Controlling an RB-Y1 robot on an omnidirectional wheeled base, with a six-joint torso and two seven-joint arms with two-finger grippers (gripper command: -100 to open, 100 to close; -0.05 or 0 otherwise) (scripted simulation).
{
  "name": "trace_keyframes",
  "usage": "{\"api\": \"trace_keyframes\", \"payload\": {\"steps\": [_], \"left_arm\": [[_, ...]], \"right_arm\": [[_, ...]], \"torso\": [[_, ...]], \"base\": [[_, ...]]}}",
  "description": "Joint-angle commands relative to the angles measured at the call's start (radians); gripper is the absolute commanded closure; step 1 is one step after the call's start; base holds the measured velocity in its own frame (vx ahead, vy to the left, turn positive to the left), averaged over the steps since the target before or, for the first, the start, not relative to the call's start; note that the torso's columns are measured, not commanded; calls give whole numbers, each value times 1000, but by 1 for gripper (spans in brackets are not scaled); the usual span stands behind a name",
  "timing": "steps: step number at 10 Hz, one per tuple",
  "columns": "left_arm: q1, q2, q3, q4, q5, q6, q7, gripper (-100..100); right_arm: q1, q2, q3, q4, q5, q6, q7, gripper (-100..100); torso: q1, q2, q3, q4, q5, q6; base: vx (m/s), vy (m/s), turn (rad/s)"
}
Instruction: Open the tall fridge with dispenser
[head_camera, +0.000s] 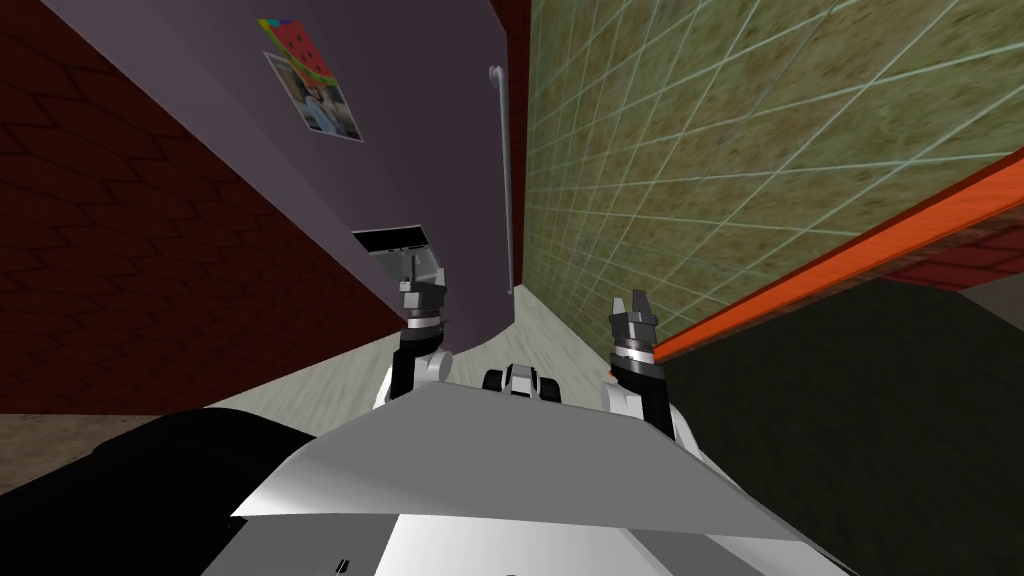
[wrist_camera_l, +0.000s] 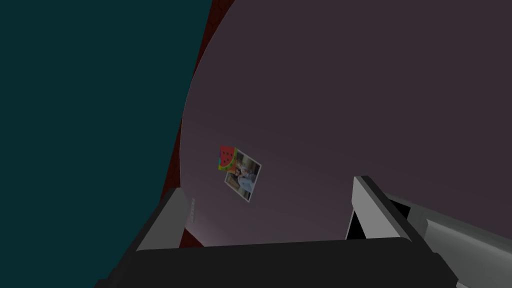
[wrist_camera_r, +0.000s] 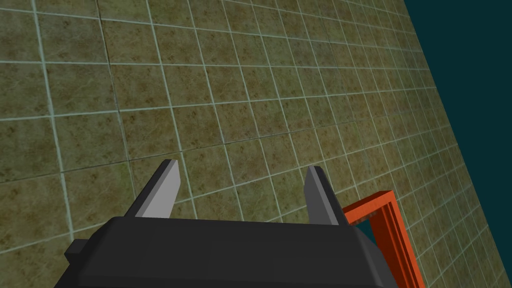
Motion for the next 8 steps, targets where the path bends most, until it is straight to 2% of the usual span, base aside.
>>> {"api": "trace_keyframes", "payload": {"steps": [1,3,4,5,6,7,8], "left_arm": [[-49,66,-9,33,12,38,7,-100],[-104,116,-19,75,27,85,14,-100],[-113,116,-19,75,27,85,14,-100],[-150,139,-25,100,36,113,19,-100],[-152,139,-25,100,36,113,19,-100],[-191,161,-31,128,45,144,23,-100],[-194,161,-31,128,45,144,23,-100]], "right_arm": [[0,0,0,0,0,0,0,0],[0,0,0,0,0,0,0,0],[0,0,0,0,0,0,0,0],[0,0,0,0,0,0,0,0],[0,0,0,0,0,0,0,0],[0,0,0,0,0,0,0,0],[0,0,0,0,0,0,0,0]], "torso": [[0,10,-19,10,0,0],[0,12,-25,13,0,0],[0,13,-25,14,0,0],[-1,13,-25,14,0,0],[-1,13,-25,14,0,0],[-1,14,-25,14,0,0],[-1,13,-25,14,0,0]], "base": [[4,23,-50],[9,34,-65],[8,28,-33],[5,23,-68],[2,19,-33],[9,25,-63],[8,24,-44]]}}
